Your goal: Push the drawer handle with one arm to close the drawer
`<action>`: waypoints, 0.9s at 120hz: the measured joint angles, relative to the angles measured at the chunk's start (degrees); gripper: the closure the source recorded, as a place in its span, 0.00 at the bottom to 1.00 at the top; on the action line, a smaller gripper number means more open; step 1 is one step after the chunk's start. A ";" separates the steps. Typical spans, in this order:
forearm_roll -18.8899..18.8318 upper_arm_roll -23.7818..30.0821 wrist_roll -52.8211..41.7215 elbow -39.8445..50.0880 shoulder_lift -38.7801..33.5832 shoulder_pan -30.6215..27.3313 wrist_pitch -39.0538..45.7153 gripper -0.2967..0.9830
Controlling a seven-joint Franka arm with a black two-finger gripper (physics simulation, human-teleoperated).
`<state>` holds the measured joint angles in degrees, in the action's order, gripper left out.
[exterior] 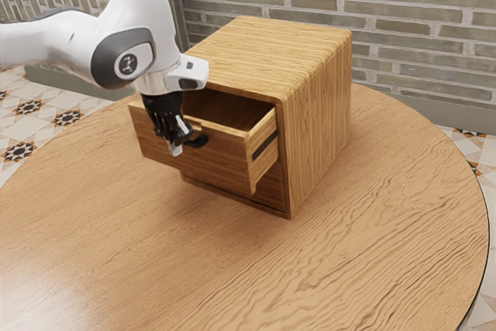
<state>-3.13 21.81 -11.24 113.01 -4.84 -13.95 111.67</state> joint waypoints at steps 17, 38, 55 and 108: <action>-1.48 -0.21 0.36 -2.87 2.22 0.18 -0.07 0.84; -2.61 -0.33 0.74 -6.45 5.57 0.51 -0.11 0.85; -3.75 -0.36 1.01 -8.45 6.97 0.61 -0.08 0.85; -6.54 -0.41 1.45 -15.71 12.36 3.16 -0.14 0.85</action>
<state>-9.67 21.40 -9.79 97.30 7.52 -10.79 111.53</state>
